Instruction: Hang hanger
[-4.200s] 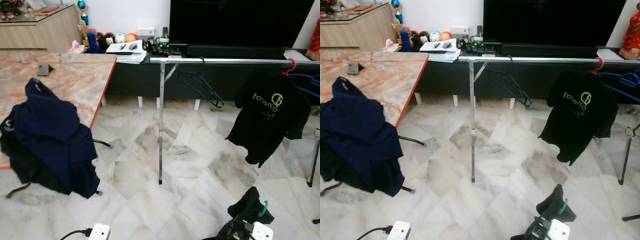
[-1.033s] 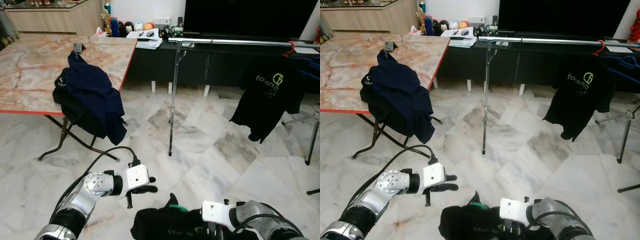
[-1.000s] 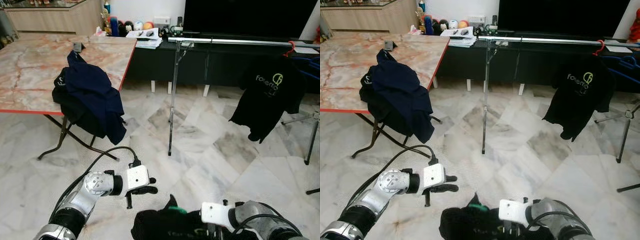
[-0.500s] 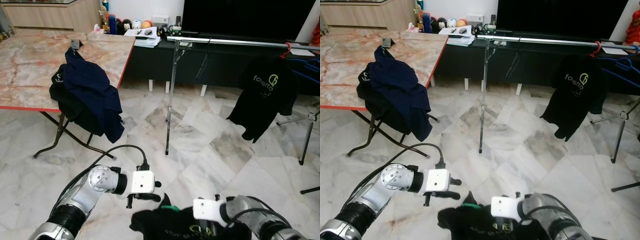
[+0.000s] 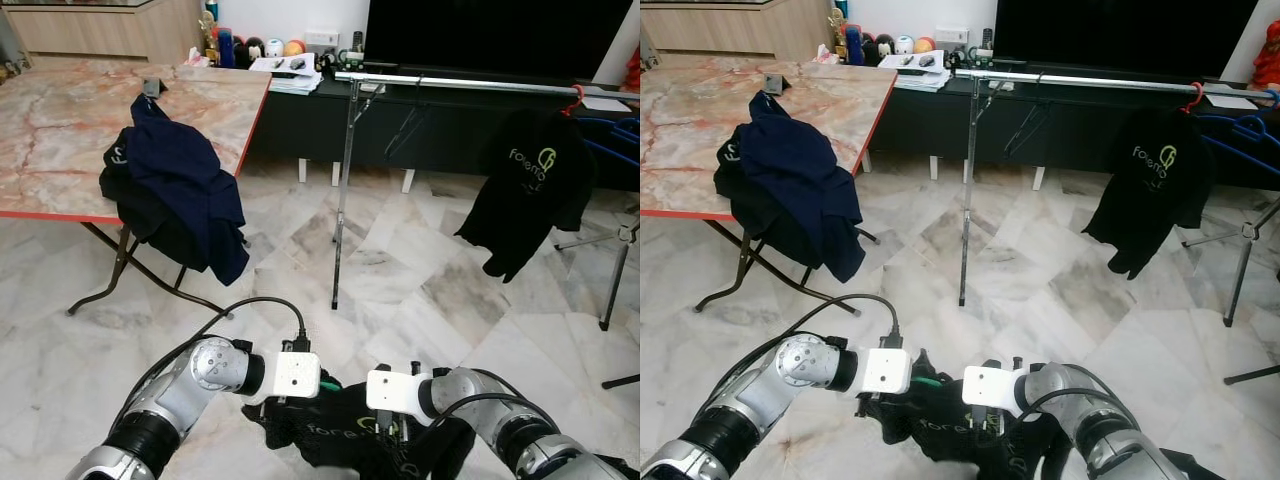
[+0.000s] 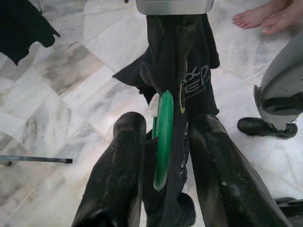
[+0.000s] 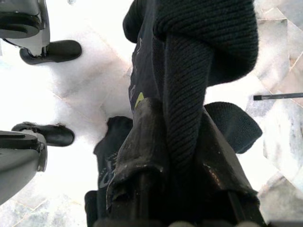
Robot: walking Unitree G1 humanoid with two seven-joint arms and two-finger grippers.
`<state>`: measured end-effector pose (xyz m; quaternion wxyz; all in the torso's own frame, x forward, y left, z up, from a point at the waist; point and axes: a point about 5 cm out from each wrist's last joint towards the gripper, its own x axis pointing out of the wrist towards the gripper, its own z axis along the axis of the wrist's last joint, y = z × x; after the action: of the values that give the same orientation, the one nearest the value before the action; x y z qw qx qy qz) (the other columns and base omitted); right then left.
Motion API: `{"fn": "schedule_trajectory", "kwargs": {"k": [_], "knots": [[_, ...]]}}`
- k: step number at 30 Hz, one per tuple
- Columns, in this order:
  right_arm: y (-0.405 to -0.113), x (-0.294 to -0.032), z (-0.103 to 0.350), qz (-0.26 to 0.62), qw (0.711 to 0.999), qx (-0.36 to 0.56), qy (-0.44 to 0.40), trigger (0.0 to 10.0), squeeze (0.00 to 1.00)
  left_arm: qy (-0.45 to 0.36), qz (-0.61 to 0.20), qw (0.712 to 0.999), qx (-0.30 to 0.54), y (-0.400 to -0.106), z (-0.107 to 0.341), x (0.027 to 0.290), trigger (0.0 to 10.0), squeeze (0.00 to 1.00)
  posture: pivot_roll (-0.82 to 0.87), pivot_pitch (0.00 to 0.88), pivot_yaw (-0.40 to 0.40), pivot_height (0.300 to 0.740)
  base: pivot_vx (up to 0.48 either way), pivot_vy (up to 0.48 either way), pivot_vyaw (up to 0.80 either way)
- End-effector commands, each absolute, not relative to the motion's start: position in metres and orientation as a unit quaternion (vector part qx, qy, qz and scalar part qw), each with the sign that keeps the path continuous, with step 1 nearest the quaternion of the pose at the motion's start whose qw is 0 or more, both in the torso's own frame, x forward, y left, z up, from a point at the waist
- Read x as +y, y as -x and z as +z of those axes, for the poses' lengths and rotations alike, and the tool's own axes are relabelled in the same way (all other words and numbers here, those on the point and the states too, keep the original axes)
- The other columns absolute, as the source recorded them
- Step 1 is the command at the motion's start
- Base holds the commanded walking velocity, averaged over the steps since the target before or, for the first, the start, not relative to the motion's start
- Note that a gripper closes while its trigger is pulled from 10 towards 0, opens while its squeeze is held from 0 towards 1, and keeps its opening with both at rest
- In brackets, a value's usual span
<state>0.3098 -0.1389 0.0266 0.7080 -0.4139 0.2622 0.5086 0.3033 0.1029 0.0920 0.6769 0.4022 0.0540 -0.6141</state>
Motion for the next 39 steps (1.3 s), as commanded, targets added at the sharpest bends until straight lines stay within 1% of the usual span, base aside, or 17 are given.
{"fn": "schedule_trajectory", "kwargs": {"k": [1,9,10,11,12,13,14,15,16,39], "knots": [[-0.3158,-0.1383,0.0335,0.501,0.719,0.252,0.410,10.0,0.00,-0.409,-0.612,0.675,0.054,-0.3057,0.0938,0.1012,10.0,0.00,0.11,0.093,-0.061,0.740,0.000,0.000,0.00],[-0.3146,-0.1397,0.0320,0.501,0.719,0.254,0.410,10.0,0.00,-0.396,-0.617,0.679,0.045,-0.3064,0.0974,0.0979,10.0,0.00,0.11,0.094,-0.061,0.740,0.000,0.000,0.00],[-0.3145,-0.1400,0.0320,0.501,0.719,0.254,0.409,10.0,0.00,-0.395,-0.618,0.678,0.045,-0.3061,0.0972,0.0977,7.4,0.00,0.11,0.094,-0.061,0.740,0.000,0.000,0.00],[-0.3145,-0.1402,0.0320,0.501,0.719,0.255,0.409,10.0,0.00,-0.395,-0.618,0.678,0.046,-0.3059,0.0970,0.0975,4.1,0.00,0.10,0.093,-0.057,0.740,0.000,0.000,0.00],[-0.3145,-0.1405,0.0320,0.500,0.720,0.255,0.408,10.0,0.00,-0.394,-0.619,0.678,0.046,-0.3056,0.0965,0.0968,2.8,0.00,0.10,0.093,-0.057,0.740,0.000,0.000,0.00],[-0.3146,-0.1406,0.0320,0.500,0.720,0.255,0.408,10.0,0.00,-0.394,-0.619,0.678,0.045,-0.3054,0.0963,0.0966,2.0,0.00,0.10,0.093,-0.057,0.740,0.000,0.000,0.00],[-0.3146,-0.1407,0.0320,0.500,0.720,0.255,0.408,10.0,0.00,-0.394,-0.619,0.678,0.045,-0.3054,0.0961,0.0964,2.0,0.00,0.10,0.093,-0.057,0.740,0.000,0.000,0.00],[-0.3146,-0.1409,0.0321,0.500,0.720,0.255,0.408,10.0,0.00,-0.391,-0.620,0.679,0.045,-0.3052,0.0959,0.0958,0.2,0.00,0.10,0.092,-0.057,0.740,0.000,0.000,0.00],[-0.3146,-0.1411,0.0322,0.499,0.721,0.255,0.408,10.0,0.00,-0.388,-0.621,0.680,0.045,-0.3051,0.0960,0.0952,0.0,0.00,0.10,0.093,-0.057,0.740,0.000,0.000,0.00],[-0.3219,-0.1427,0.0408,0.489,0.730,0.246,0.409,10.0,0.00,-0.395,-0.628,0.669,0.049,-0.3046,0.0944,0.0933,0.0,0.00,0.09,0.089,-0.052,0.740,0.000,0.000,0.00]]}}
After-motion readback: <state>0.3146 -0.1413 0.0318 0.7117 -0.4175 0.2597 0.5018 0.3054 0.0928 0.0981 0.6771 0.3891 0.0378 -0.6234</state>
